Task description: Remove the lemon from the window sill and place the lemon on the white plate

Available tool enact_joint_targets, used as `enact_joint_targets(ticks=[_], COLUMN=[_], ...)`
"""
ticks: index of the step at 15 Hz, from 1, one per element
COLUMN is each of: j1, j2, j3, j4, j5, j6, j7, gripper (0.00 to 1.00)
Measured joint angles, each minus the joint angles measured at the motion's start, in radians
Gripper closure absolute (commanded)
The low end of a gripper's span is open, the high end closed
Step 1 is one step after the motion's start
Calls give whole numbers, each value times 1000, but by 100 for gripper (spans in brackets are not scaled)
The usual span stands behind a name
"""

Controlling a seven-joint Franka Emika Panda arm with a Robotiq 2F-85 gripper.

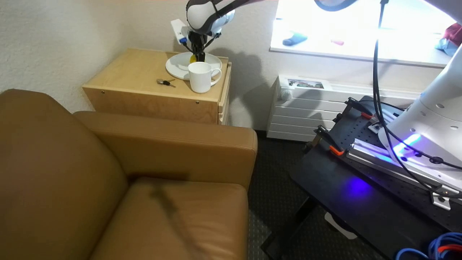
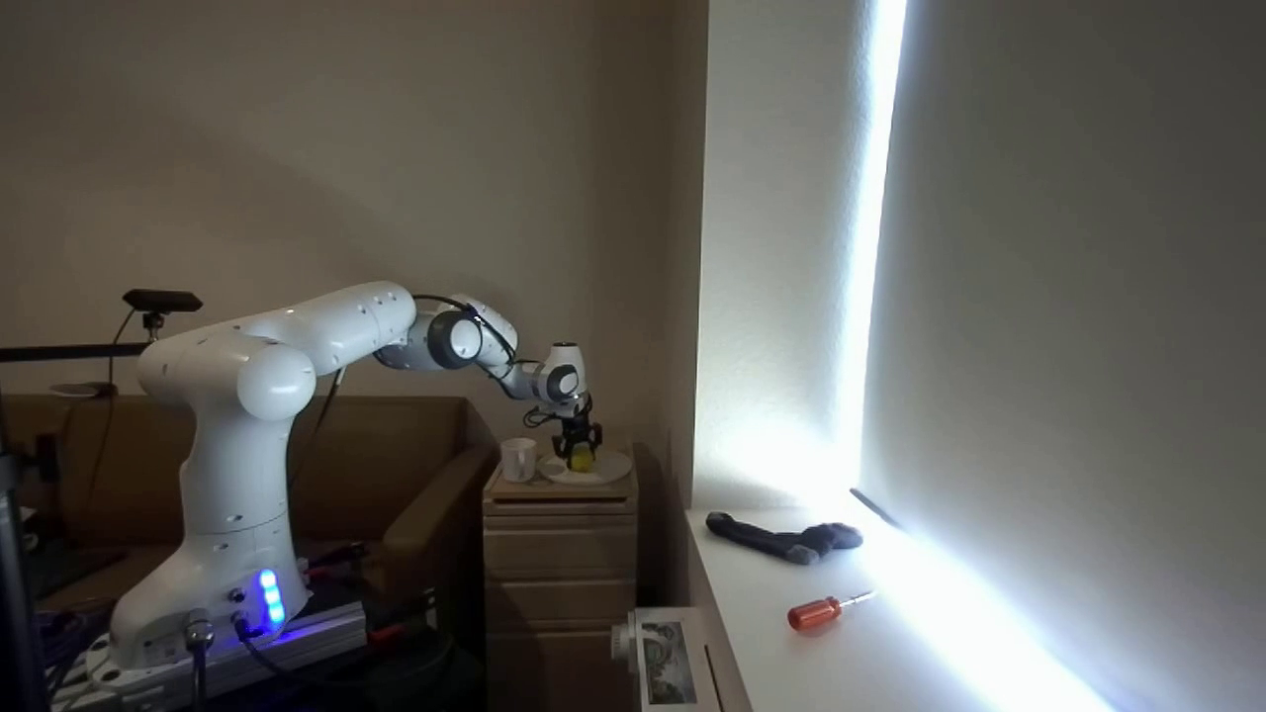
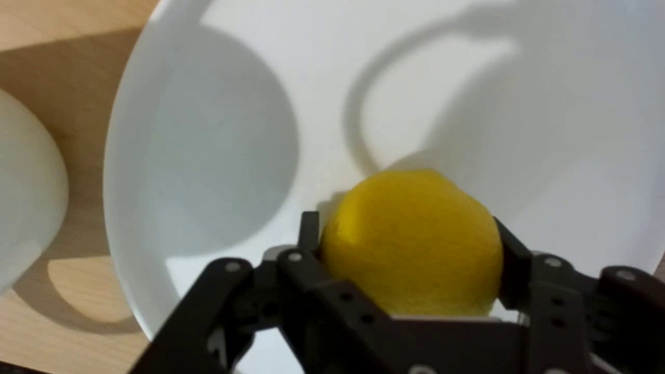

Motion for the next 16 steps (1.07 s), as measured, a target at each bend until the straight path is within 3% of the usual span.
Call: enact_joint_targets(ticks=[12,16], j1=[-10,-53], j2=[-12,-113], j3=[12,77], j4=[95,78], j5=[13,78], j6=[-76,-49], j7=[41,-24], gripper=[0,0])
